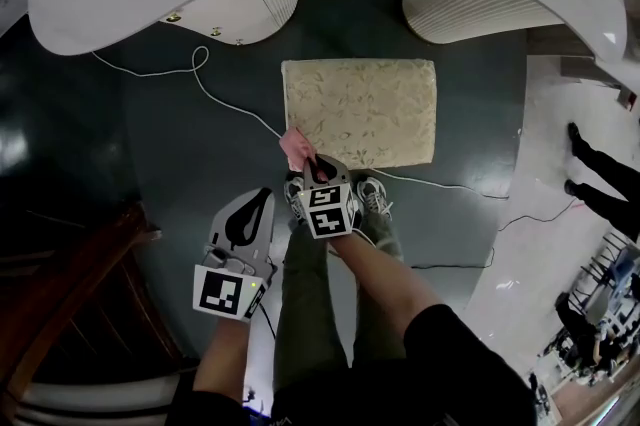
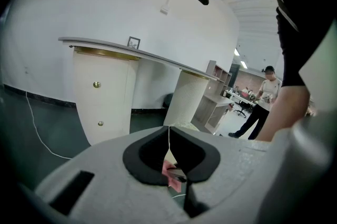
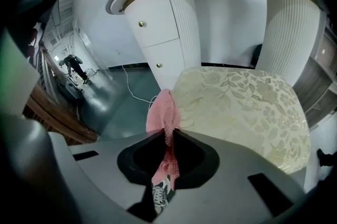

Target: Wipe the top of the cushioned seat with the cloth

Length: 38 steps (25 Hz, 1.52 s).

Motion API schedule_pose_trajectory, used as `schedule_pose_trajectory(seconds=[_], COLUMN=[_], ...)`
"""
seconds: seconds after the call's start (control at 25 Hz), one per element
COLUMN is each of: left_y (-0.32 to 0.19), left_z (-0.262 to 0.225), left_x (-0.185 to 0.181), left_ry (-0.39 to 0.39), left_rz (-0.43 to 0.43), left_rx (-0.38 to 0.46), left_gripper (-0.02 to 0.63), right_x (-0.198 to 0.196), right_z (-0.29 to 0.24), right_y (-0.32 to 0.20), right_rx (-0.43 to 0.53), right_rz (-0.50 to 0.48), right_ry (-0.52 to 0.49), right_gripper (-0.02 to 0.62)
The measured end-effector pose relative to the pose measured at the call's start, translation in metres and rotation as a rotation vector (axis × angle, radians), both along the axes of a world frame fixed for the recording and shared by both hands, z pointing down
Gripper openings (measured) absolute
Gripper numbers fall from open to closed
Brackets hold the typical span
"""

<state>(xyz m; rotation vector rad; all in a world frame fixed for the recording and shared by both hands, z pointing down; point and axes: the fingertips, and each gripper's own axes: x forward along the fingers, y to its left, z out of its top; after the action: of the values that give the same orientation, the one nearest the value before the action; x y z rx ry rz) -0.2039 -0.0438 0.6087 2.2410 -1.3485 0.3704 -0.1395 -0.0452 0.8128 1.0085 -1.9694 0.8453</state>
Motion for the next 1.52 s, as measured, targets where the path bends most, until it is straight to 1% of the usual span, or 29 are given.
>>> schedule_pose_trajectory(seconds=[0.12,0.4,0.56,0.64,0.76,0.84,1.0,1.12,1.32,1.52], left_y=[-0.003,-0.014,-0.018,-0.02,-0.022,-0.024,-0.026,-0.029,-0.032,-0.035], left_z=[-0.002,-0.006,-0.006,-0.007,-0.01,-0.015,-0.024,-0.035,-0.06,-0.089], left_x=[0.017,0.078,0.114,0.131,0.153,0.166,0.184,0.194,0.198,0.183], left_ry=[0.005,0.032,0.041,0.043,0.043,0.043,0.036,0.035,0.024,0.001], left_rz=[0.012,0.059,0.084,0.096,0.108,0.113,0.125,0.128,0.122,0.083], left_rx=[0.003,0.019,0.025,0.026,0.029,0.035,0.041,0.054,0.077,0.101], left_gripper=[0.02,0.02,0.02,0.02,0.02,0.02,0.02,0.02,0.02,0.02], right_x=[0.042,0.181,0.249,0.283,0.331,0.355,0.379,0.383,0.361,0.331], right_z=[-0.002,0.003,0.003,0.006,0.011,0.01,-0.002,-0.016,-0.061,-0.116], right_y=[-0.002,-0.01,-0.016,-0.016,-0.01,-0.008,-0.004,-0.006,-0.013,-0.028], right_rx=[-0.005,0.005,0.006,-0.009,-0.056,-0.071,-0.07,-0.059,0.0,0.058], right_rz=[0.067,0.226,0.305,0.359,0.447,0.474,0.476,0.476,0.45,0.436], right_ry=[0.024,0.138,0.182,0.215,0.258,0.277,0.288,0.266,0.169,0.062], right_gripper=[0.037,0.038,0.04,0.039,0.038,0.038,0.038,0.038,0.038,0.038])
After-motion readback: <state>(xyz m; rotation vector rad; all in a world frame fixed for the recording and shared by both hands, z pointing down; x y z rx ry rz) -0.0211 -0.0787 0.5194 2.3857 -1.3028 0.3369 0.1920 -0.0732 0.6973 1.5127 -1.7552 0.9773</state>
